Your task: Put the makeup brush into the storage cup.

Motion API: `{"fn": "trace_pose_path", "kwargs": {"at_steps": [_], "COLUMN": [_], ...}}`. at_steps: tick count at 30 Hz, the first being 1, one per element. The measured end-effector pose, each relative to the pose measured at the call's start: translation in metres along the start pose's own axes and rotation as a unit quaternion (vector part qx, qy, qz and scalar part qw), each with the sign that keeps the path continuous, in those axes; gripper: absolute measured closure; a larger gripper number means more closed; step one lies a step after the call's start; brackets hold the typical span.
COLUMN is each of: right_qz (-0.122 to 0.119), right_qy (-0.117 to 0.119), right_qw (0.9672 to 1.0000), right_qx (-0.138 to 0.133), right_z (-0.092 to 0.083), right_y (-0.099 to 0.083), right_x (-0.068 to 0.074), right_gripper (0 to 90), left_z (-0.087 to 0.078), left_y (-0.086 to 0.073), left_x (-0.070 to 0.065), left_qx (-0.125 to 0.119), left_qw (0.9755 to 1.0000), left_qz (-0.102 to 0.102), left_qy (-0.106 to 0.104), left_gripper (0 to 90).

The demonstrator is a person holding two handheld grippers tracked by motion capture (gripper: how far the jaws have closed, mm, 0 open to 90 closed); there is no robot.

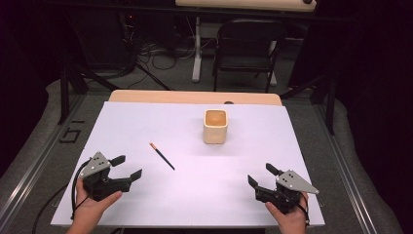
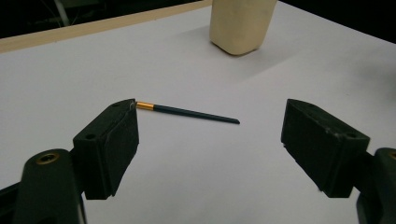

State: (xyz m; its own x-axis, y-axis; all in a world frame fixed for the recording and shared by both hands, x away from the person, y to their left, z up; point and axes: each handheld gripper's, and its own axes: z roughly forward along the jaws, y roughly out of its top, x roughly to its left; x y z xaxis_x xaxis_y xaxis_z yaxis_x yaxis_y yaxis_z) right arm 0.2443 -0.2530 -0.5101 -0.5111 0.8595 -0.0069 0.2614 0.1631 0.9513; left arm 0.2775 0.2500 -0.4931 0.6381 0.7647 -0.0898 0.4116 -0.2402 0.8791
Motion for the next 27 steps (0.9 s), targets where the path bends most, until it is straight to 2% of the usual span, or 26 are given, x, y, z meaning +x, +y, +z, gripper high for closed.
{"fn": "trace_pose_path", "kwargs": {"at_steps": [4, 8, 19, 27], "right_qz": [0.002, 0.001, 0.002, 0.002], "right_qy": [-0.002, -0.002, 0.000, -0.001], "right_qw": [1.0000, 1.0000, 1.0000, 0.9999], "right_qx": [-0.001, 0.002, 0.009, 0.010], "right_z": [0.000, 0.000, 0.000, 0.000], "right_y": [0.000, 0.000, -0.001, -0.001], "right_x": [0.000, 0.000, -0.001, -0.001], "right_gripper": [24.4, 24.4, 24.4, 24.4], "left_z": [-0.001, -0.001, 0.001, 0.004], "left_y": [0.006, 0.013, 0.030, 0.038], "left_x": [0.004, 0.006, 0.004, 0.004], "left_qx": [0.016, 0.030, 0.064, 0.101], "left_qw": [0.9998, 0.9995, 0.9979, 0.9947], "left_qz": [-0.012, -0.014, -0.001, 0.006], "left_qy": [-0.002, 0.001, 0.009, 0.022], "left_gripper": [19.4, 18.3, 18.1, 18.4]}}
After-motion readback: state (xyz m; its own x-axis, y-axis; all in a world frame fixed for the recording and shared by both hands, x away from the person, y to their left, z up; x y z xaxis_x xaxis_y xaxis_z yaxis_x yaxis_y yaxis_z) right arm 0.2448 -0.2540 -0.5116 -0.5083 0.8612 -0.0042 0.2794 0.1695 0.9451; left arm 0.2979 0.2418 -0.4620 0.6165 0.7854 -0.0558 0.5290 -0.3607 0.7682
